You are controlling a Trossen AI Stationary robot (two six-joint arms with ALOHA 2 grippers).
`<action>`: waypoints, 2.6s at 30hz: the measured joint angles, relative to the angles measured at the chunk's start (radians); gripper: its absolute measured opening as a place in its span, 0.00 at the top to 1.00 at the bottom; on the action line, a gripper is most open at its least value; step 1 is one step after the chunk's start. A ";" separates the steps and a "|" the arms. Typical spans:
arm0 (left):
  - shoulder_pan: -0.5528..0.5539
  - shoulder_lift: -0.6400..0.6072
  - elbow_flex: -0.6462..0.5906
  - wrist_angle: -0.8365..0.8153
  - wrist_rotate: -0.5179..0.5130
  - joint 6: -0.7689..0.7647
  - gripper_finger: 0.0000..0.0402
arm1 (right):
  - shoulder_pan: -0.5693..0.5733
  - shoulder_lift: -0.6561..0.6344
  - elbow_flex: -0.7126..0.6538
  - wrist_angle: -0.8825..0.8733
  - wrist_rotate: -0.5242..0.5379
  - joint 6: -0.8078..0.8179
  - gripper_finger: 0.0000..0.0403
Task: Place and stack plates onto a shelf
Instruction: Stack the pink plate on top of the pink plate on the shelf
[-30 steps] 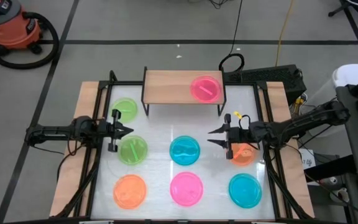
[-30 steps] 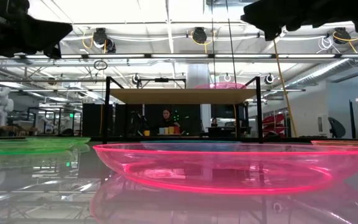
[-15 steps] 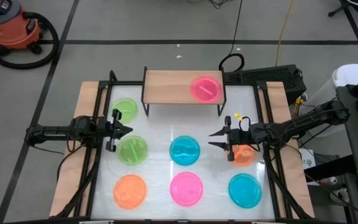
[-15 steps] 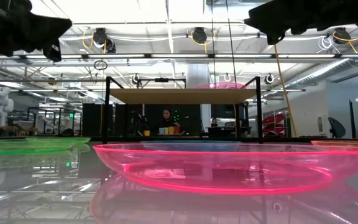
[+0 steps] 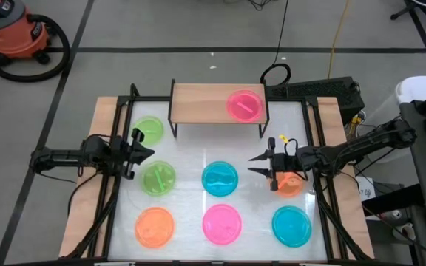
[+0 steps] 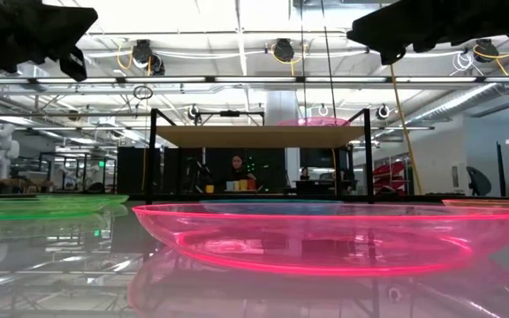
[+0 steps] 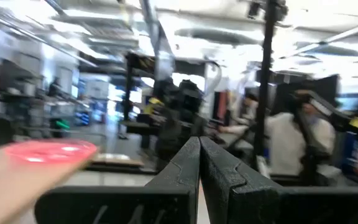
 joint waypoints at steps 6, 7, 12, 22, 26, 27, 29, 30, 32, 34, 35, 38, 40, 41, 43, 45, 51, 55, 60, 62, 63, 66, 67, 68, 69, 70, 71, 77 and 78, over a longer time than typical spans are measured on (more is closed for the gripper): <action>-0.103 0.133 0.014 0.024 -0.062 0.045 0.96 | -0.003 0.000 0.000 -0.004 0.007 -0.004 0.69; -0.125 0.167 0.028 0.030 -0.088 0.059 0.96 | -0.002 0.000 0.000 -0.004 0.019 -0.003 0.69; -0.258 0.415 0.170 0.032 -0.212 0.161 0.96 | -0.002 0.000 0.000 -0.005 0.029 0.000 0.69; -0.497 1.133 0.586 0.029 -0.391 0.577 0.96 | -0.002 0.000 0.000 -0.024 0.028 0.026 0.69; -0.550 1.368 0.739 0.025 -0.392 0.765 0.96 | 0.006 0.000 0.000 -0.024 0.026 0.026 0.69; -0.559 1.414 0.773 0.023 -0.392 0.784 0.96 | 0.007 0.000 0.000 -0.024 0.025 0.026 0.69; -0.578 1.486 0.836 0.000 -0.393 0.791 0.96 | 0.007 0.000 0.000 -0.024 0.024 0.026 0.69; -0.585 1.516 0.867 -0.033 -0.395 0.791 0.96 | 0.007 0.000 0.000 -0.025 0.023 0.026 0.69; -0.597 1.567 0.924 -0.131 -0.395 0.763 0.96 | 0.007 0.000 0.000 -0.024 0.024 0.022 0.69; -0.608 1.610 0.979 -0.246 -0.395 0.705 0.96 | 0.007 0.000 0.000 -0.023 0.023 0.017 0.69; -0.613 1.632 1.004 -0.295 -0.395 0.675 0.96 | 0.007 0.000 0.000 -0.023 0.023 0.017 0.69; -0.634 1.703 1.065 -0.397 -0.396 0.621 0.96 | 0.007 0.000 0.000 -0.019 0.023 0.016 0.69; -0.646 1.751 1.100 -0.442 -0.396 0.611 0.95 | 0.007 0.000 0.000 -0.019 0.023 0.016 0.69; -0.650 1.772 1.118 -0.470 -0.396 0.610 0.94 | 0.007 0.000 0.000 -0.019 0.024 0.016 0.69; -0.654 1.811 1.155 -0.526 -0.396 0.604 0.91 | 0.007 0.000 0.000 -0.019 0.026 0.017 0.69; -0.653 1.842 1.185 -0.574 -0.404 0.592 0.86 | 0.007 0.000 0.000 -0.019 0.027 0.023 0.69; -0.655 1.872 1.220 -0.600 -0.421 0.595 0.69 | 0.007 0.000 0.000 -0.020 0.024 0.047 0.69; -0.674 1.876 1.219 -0.668 -0.421 0.601 0.62 | 0.007 0.000 0.000 -0.024 0.024 0.053 0.69; -0.688 1.894 1.219 -0.658 -0.426 0.669 0.59 | 0.007 0.000 0.000 -0.023 0.025 0.048 0.69; -0.686 1.916 1.219 -0.610 -0.429 0.692 0.59 | 0.007 0.000 0.000 -0.020 0.025 0.047 0.69; -0.682 1.926 1.219 -0.596 -0.429 0.703 0.59 | 0.007 0.000 0.000 -0.019 0.025 0.047 0.69; -0.665 1.954 1.219 -0.577 -0.430 0.720 0.59 | 0.007 0.000 0.000 -0.020 0.025 0.047 0.69; -0.661 1.959 1.219 -0.571 -0.432 0.720 0.59 | 0.007 0.000 0.000 -0.022 0.025 0.049 0.69; -0.656 1.962 1.220 -0.565 -0.434 0.721 0.59 | 0.007 0.000 0.000 -0.022 0.026 0.051 0.69; -0.652 1.964 1.220 -0.563 -0.434 0.722 0.59 | 0.007 0.000 0.000 -0.021 0.026 0.051 0.69; -0.645 1.969 1.221 -0.559 -0.434 0.720 0.59 | 0.007 0.000 0.000 -0.022 0.026 0.051 0.69; -0.640 1.974 1.221 -0.554 -0.434 0.715 0.59 | 0.007 0.000 0.000 -0.023 0.026 0.052 0.69; -0.623 1.978 1.220 -0.534 -0.448 0.725 0.67 | 0.007 0.000 0.000 -0.023 0.026 0.052 0.69; -0.621 1.979 1.220 -0.533 -0.448 0.729 0.70 | 0.007 0.000 0.000 -0.023 0.026 0.052 0.69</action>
